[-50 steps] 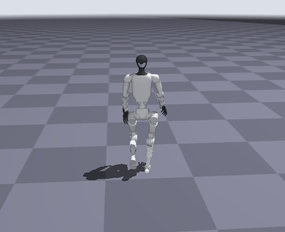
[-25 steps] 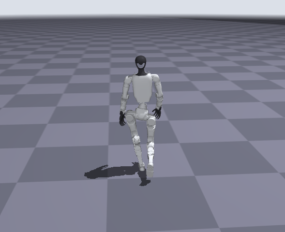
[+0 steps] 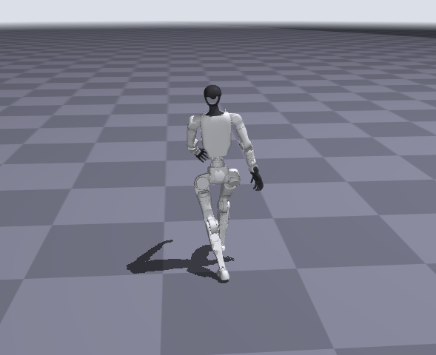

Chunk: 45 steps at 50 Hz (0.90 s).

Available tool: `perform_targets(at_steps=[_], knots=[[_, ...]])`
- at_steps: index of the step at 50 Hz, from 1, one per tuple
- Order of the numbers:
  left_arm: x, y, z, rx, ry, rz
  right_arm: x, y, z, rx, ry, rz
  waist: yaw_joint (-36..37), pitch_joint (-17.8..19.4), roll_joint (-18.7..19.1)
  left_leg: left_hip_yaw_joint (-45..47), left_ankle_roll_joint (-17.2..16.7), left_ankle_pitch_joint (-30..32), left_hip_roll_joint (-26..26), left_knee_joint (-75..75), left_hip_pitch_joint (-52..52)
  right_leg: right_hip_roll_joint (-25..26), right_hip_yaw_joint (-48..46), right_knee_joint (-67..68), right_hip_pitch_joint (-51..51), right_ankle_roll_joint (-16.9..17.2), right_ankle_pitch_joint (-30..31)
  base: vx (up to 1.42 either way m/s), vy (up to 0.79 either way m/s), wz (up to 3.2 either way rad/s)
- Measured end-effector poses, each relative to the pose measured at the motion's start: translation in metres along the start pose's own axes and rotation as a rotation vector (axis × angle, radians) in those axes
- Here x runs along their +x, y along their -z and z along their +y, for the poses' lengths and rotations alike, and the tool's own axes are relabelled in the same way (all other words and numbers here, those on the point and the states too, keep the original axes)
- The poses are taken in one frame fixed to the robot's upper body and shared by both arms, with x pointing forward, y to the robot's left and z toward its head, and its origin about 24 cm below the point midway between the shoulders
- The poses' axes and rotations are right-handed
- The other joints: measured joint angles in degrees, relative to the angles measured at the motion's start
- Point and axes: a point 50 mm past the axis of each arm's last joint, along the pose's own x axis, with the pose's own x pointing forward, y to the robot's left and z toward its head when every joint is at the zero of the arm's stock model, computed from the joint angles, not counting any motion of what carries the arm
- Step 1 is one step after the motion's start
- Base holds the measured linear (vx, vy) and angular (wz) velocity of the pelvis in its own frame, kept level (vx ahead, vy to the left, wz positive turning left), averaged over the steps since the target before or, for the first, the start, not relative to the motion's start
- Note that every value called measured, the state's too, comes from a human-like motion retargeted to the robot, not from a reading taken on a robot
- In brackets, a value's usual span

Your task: Walk

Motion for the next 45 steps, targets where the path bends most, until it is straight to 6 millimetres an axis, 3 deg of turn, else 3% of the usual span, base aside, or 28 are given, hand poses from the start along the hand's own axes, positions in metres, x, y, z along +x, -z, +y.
perform_targets(at_steps=[4, 8, 10, 14, 17, 20, 26, 30, 35, 38, 42, 45], knots=[[-0.022, 0.046, -0.047, -0.012, 0.139, 0.166, 0.003, -0.025, 0.0, -0.001, 0.028, -0.071, 1.9, -0.1, 3.0, 0.7, -3.2, 1.3, 3.4, 23.5, -5.6, 2.5, -2.3, 5.5, 3.6, -2.9, 0.2, 0.02, -0.04, 0.15], [-0.068, 0.104, -0.099, -0.031, 0.309, 0.417, 0.004, -0.073, -0.004, -0.005, 0.066, -0.218, 4.8, -2.4, 6.5, 2.4, -7.3, 12.6, 8.4, 49.2, -18.8, 5.1, -5.0, 4.8, 6.3, -7.2, -2.5, 0.0, 0.0, 0.0], [-0.094, 0.13, -0.115, -0.034, 0.376, 0.544, 0.002, -0.105, -0.012, -0.01, 0.096, -0.322, 6.5, -3.3, 6.4, 4.3, -6.4, 15.2, 10.3, 59.3, -26.4, 5.2, -5.0, 2.7, 8.3, -8.4, -4.2, -0.01, -0.02, 0.09], [-0.144, 0.171, -0.123, -0.061, 0.416, 0.739, -0.014, -0.178, -0.035, -0.004, 0.167, -0.572, 9.6, -3.6, 4.2, 7.9, -0.8, 10.2, 13.4, 71.1, -41.1, 4.3, -3.5, -5.3, 15.1, -7.9, -5.0, -0.02, -0.03, 0.14], [-0.177, 0.192, -0.124, -0.103, 0.39, 0.834, -0.037, -0.226, -0.055, 0.023, 0.23, -0.765, 11.6, -3.2, 2.6, 9.7, 1.8, 6.6, 14.0, 71.1, -49.9, 3.8, -2.0, -10.8, 20.8, -6.8, -4.7, 0.0, 0.0, 0.0], [-0.202, 0.204, -0.127, -0.153, 0.347, 0.898, -0.065, -0.265, -0.072, 0.059, 0.293, -0.949, 13.1, -2.5, 1.6, 10.8, 2.2, 5.0, 13.1, 63.7, -55.8, 3.5, -0.5, -13.9, 26.2, -5.7, -4.9, -0.03, -0.01, 0.02], [-0.224, 0.213, -0.131, -0.24, 0.259, 0.961, -0.114, -0.308, -0.09, 0.077, 0.369, -1.219, 13.7, -1.4, 0.0, 11.5, -0.4, 6.8, 8.4, 32.8, -57.2, 1.7, 0.8, -14.9, 34.6, -4.5, -7.2, 0.0, 0.0, 0.0], [-0.221, 0.212, -0.131, -0.278, 0.218, 0.969, -0.121, -0.313, -0.084, 0.04, 0.36, -1.259, 12.9, -2.1, -1.0, 11.1, -1.5, 8.7, 5.0, 15.9, -54.7, 0.0, 1.0, -10.7, 36.6, -4.0, -10.2, 0.0, 0.0, 0.0], [-0.201, 0.207, -0.122, -0.293, 0.166, 0.949, -0.09, -0.288, -0.054, -0.04, 0.251, -1.111, 10.7, -3.5, -4.9, 13.4, 0.3, 12.4, 0.7, 12.2, -50.6, -4.3, 2.1, 1.4, 36.8, -1.4, -12.2, 0.0, 0.03, 0.29], [-0.183, 0.2, -0.114, -0.299, 0.138, 0.917, -0.061, -0.257, -0.029, -0.091, 0.14, -0.943, 8.7, -4.0, -8.0, 14.7, 2.1, 13.0, -2.6, 12.7, -47.9, -7.6, 2.9, 11.4, 35.7, 1.8, -8.6, 0.02, 0.04, 0.41], [-0.149, 0.184, -0.099, -0.281, 0.106, 0.827, -0.029, -0.202, 0.003, -0.151, -0.019, -0.692, 5.7, -4.4, -11.5, 14.8, 4.5, 11.7, -7.5, 10.4, -43.1, -11.6, 3.9, 29.7, 30.1, 6.1, 1.3, 0.01, 0.04, 0.33], [-0.118, 0.166, -0.08, -0.243, 0.082, 0.719, -0.014, -0.161, 0.017, -0.19, -0.102, -0.53, 3.2, -4.2, -12.5, 13.6, 5.6, 9.7, -9.6, 6.5, -38.2, -14.2, 4.0, 43.9, 23.2, 5.7, 4.9, 0.0, 0.0, 0.0]])
